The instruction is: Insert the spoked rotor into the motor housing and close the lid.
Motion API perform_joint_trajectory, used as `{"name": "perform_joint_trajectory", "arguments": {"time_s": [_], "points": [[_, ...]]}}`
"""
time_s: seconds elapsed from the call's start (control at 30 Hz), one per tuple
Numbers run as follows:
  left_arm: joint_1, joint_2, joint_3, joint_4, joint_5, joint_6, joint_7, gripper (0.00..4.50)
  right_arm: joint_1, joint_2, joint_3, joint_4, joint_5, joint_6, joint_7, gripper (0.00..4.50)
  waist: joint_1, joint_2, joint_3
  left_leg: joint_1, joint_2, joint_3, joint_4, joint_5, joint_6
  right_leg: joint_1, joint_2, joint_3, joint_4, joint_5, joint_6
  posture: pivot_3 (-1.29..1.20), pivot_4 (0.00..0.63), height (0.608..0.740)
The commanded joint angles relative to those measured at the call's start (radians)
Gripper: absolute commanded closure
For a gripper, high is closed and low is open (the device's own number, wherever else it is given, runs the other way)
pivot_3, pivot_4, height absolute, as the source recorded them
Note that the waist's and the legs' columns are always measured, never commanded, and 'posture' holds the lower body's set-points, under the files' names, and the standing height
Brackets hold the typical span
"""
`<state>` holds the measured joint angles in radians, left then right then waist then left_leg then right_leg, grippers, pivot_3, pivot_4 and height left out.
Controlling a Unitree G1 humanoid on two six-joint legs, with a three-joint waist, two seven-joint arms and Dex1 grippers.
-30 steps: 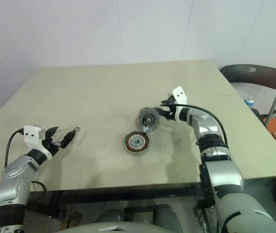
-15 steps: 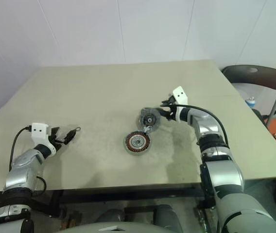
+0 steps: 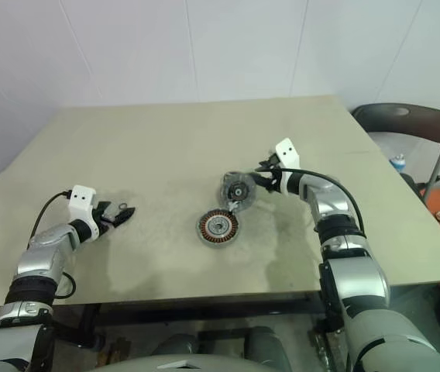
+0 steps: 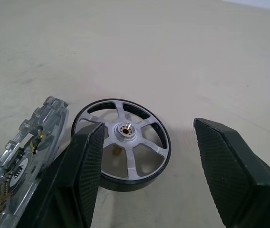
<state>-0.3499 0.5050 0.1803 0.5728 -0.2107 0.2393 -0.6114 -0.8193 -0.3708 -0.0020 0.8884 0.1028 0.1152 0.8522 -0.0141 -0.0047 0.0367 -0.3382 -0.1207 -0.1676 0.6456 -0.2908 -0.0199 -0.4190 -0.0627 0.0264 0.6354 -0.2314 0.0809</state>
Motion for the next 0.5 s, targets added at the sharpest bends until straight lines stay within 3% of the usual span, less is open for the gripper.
{"name": "perform_joint_trajectory", "arguments": {"time_s": [0.03, 0.5], "points": [[-0.011, 0.002, -0.011, 0.011, 0.013, 0.019, 0.005, 0.03, -0.011, -0.005, -0.004, -0.036, 0.0, -0.025, -0.002, 1.36, 0.0, 0.0, 0.0, 0.0, 0.0, 0.0, 0.0, 0.0, 0.0, 0.0, 0.0, 0.0, 0.0, 0.0, 0.0, 0.0, 0.0, 0.74], [-0.063, -0.073, -0.055, 0.085, 0.059, -0.04, 0.019, 0.03, -0.017, -0.016, 0.002, -0.026, -0.024, -0.05, -0.018, 1.36, 0.022, 0.004, -0.003, 0.003, -0.001, -0.001, 0.001, 0.0, 0.0, 0.005, 0.0, -0.001, 0.0, 0.001, 0.001, 0.0, 0.0, 0.74]]}}
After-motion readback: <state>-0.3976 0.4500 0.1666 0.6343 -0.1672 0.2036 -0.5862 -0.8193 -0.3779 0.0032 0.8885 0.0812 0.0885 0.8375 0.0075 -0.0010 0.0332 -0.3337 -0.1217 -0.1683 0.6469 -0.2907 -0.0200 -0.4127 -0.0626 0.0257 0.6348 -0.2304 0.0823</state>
